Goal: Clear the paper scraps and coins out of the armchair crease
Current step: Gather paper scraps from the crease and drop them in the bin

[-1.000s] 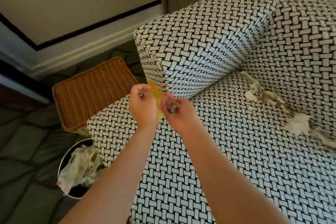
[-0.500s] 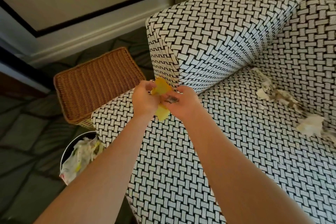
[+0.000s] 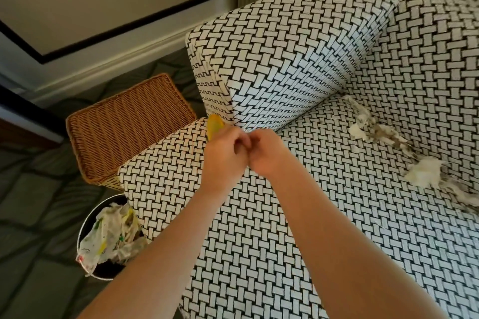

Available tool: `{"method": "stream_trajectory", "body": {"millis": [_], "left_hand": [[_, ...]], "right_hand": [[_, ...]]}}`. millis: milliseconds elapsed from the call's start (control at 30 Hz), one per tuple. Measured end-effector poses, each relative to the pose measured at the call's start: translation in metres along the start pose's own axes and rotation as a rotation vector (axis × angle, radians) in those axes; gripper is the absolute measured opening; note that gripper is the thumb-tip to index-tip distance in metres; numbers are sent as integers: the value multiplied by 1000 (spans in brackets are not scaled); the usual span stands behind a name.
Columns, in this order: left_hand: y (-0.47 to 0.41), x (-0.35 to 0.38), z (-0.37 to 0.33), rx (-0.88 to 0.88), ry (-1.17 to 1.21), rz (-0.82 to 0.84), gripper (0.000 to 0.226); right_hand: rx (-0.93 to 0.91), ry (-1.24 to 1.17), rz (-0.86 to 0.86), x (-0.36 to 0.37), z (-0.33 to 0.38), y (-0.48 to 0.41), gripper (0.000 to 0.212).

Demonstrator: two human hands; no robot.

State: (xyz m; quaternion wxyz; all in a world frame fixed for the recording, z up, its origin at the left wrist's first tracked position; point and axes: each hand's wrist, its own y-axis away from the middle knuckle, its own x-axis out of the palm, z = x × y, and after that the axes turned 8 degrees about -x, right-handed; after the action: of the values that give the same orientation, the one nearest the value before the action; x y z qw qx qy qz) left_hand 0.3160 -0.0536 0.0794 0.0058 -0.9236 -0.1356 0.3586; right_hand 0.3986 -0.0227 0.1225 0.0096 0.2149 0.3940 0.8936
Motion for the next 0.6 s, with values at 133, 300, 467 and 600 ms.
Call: {"method": "stream_trajectory", "body": {"millis": [133,300,467,600], "left_hand": [[0,24,-19,44,-21,259,23],[-23,64,-34,-166,-138,482,24],[-47,97,-43,-343,-179,624,21],[-70,121,-42,-380,-297,765,18]], "right_hand": [[-11,-142,-144,-41,0,-22,30],[-49,-125,-242,-89,17,-34,30],[-302,664,-447,-139,28,-60,30],[-413,883,-474,-162,41,-84,27]]}}
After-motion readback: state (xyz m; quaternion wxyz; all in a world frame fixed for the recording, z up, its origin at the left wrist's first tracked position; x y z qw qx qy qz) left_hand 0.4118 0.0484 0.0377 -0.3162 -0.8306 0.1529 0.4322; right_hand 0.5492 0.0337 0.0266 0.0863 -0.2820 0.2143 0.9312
